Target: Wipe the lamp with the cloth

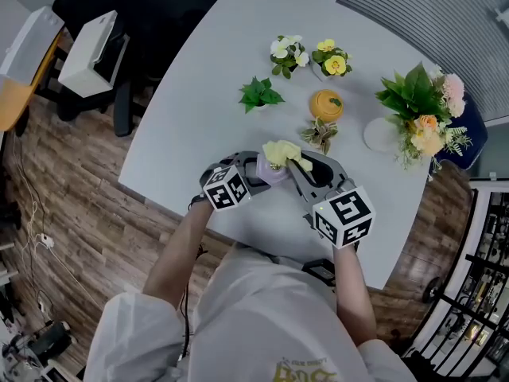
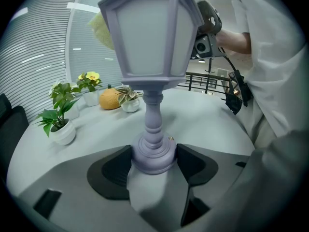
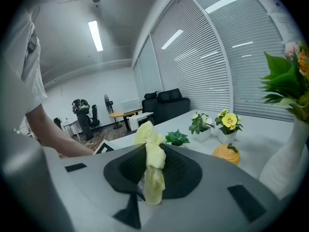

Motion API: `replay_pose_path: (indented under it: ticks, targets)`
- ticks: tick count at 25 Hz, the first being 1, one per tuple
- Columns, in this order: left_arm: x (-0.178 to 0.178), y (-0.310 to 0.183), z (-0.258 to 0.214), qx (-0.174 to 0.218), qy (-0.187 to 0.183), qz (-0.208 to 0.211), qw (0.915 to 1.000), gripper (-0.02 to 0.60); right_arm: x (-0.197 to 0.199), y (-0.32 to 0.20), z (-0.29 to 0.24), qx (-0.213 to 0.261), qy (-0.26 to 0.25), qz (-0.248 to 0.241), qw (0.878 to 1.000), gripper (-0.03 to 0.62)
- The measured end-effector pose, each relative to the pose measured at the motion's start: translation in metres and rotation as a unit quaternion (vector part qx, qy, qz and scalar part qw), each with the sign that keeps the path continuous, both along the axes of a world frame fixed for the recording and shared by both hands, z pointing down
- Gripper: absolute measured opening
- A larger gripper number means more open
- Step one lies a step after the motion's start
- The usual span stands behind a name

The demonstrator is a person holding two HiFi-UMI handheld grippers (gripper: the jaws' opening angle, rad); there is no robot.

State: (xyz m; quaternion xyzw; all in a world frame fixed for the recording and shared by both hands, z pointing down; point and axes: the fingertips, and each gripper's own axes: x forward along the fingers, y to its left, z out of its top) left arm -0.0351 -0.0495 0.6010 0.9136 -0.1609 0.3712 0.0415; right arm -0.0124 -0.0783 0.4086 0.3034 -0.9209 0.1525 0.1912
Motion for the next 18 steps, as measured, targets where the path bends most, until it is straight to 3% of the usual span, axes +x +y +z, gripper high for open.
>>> replay_pose_path:
  ticks: [18]
  targets:
    - [0.0, 0.0, 0.0, 0.0, 0.001, 0.0, 1.0, 0.304, 0.001, -0.016, 0.012, -0.037, -0.044, 0.015, 0.998, 0.08]
